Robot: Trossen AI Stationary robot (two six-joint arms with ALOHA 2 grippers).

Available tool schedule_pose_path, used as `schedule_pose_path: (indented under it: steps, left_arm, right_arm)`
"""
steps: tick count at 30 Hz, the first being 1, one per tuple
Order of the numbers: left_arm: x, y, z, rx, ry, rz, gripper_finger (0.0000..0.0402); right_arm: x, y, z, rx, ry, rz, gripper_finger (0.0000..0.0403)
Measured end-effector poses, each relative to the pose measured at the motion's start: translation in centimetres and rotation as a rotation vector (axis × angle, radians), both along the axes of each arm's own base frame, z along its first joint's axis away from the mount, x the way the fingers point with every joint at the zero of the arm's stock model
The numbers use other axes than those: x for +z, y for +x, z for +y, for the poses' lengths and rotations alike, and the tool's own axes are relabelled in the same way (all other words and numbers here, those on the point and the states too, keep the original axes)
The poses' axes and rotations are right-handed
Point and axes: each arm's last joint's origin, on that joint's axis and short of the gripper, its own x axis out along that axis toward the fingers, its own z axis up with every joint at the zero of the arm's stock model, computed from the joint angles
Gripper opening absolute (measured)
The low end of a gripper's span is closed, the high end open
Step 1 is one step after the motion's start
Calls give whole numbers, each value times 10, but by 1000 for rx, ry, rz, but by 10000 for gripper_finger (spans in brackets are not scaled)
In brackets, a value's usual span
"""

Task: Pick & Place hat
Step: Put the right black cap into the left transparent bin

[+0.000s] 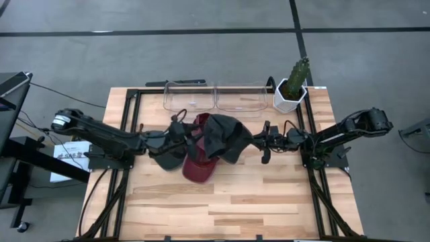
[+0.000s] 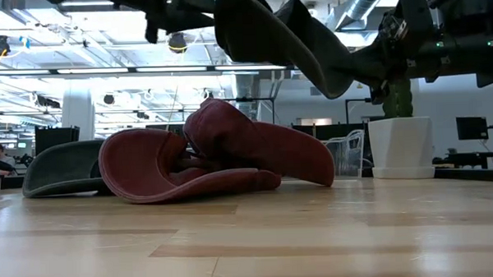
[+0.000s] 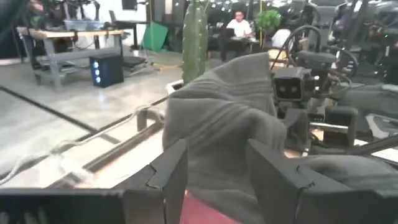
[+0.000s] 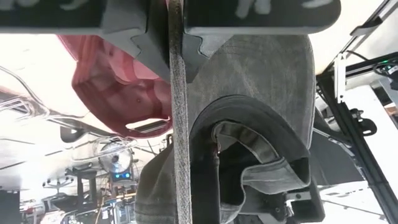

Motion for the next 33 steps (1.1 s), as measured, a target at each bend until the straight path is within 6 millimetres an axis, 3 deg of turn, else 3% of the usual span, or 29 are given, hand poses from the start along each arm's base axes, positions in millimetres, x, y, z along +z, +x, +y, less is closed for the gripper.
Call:
schedule_pose_path:
  steps: [9, 14, 20, 25, 28, 33]
  left_arm:
    - [-4, -6, 0, 4, -106, 33, 159]
    - [12, -6, -2, -79, -44, -69, 159]
    - [34, -6, -5, -288, 240, -204, 159]
    - [47, -6, 6, -394, 193, -370, 159]
    - [47, -1, 13, -375, 225, -345, 159]
    - [35, 19, 20, -181, 330, -202, 159]
  right_arm:
    - [-2, 0, -2, -36, -3, 17, 3]
    - [-4, 0, -4, -88, -26, 49, 3]
    - [-5, -1, -4, -109, -41, 56, 3]
    - [-5, -1, -4, -108, -41, 56, 3]
    - [-5, -1, -4, -108, -48, 58, 3]
    - [-5, -1, -4, -107, -48, 57, 3]
